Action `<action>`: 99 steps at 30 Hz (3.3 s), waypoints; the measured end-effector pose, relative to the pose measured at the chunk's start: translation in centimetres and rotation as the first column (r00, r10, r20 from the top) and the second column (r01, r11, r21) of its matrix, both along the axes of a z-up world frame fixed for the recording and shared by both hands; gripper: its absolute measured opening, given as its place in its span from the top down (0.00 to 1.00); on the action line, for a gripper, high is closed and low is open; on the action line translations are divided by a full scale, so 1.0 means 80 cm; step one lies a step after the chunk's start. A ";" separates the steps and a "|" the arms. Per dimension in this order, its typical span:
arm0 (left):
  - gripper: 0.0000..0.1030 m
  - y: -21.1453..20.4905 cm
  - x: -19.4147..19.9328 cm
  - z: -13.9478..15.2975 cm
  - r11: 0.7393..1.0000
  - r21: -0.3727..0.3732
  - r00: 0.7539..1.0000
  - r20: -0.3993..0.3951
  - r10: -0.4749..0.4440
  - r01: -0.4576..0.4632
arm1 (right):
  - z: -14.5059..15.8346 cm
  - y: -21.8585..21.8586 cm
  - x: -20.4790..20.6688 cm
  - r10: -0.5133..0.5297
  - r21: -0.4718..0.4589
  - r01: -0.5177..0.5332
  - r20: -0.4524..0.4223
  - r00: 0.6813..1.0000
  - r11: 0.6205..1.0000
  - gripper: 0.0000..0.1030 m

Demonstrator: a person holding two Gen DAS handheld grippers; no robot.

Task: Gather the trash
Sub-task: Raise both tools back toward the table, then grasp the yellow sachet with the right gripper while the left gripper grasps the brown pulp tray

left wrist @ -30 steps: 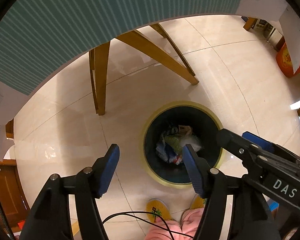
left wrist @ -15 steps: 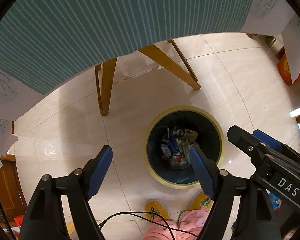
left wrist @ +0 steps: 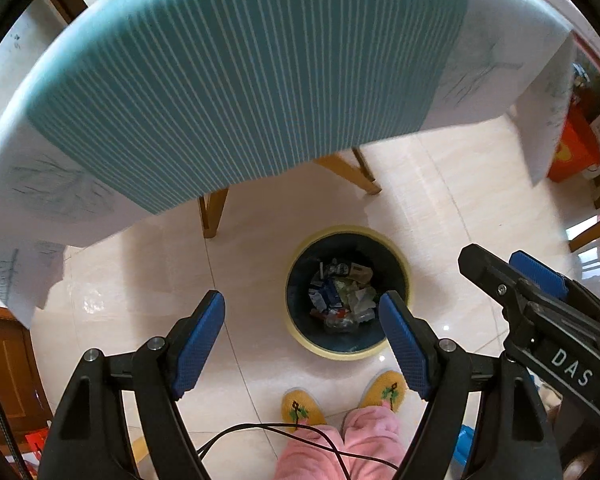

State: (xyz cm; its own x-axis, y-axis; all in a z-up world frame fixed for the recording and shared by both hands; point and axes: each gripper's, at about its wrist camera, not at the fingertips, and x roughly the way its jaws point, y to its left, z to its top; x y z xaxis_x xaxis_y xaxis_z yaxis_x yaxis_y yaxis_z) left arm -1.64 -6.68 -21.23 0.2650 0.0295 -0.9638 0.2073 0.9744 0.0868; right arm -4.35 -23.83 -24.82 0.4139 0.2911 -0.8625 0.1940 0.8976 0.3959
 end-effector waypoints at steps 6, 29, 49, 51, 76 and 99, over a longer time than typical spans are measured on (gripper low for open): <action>0.24 0.007 -0.005 0.077 0.999 -0.045 1.000 0.022 0.009 -0.008 | 0.074 -0.002 -0.007 0.033 -0.066 -0.032 0.016 0.999 0.997 0.27; 0.24 0.043 -0.004 0.317 0.989 -0.125 0.970 0.223 0.102 -0.075 | 0.334 0.009 -0.007 0.181 -0.199 -0.141 0.201 0.963 0.970 0.27; 0.24 0.080 0.064 0.382 0.969 -0.170 0.918 0.325 0.227 -0.179 | 0.391 0.049 0.087 0.330 -0.235 -0.264 0.317 0.889 0.936 0.27; 0.24 0.089 0.084 0.376 0.968 -0.172 0.920 0.318 0.229 -0.182 | 0.384 0.059 0.101 0.336 -0.240 -0.269 0.307 0.891 0.933 0.27; 0.24 0.181 0.454 0.269 0.974 -0.081 0.970 0.141 -0.199 0.211 | 0.250 0.186 0.440 -0.004 -0.093 0.003 -0.021 1.000 0.996 0.27; 0.24 0.173 0.548 0.194 0.936 -0.236 0.957 -0.062 -0.284 0.263 | 0.185 0.202 0.469 -0.026 -0.094 0.015 -0.122 0.992 0.995 0.72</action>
State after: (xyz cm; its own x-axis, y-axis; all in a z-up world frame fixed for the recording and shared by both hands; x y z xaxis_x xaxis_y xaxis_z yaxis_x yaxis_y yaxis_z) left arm 42.21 7.17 -5.73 0.1404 -0.2494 -0.9582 0.4650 0.8710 -0.1586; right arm 33.21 -7.67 -10.02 0.3078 0.1998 -0.9302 0.2550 0.9246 0.2830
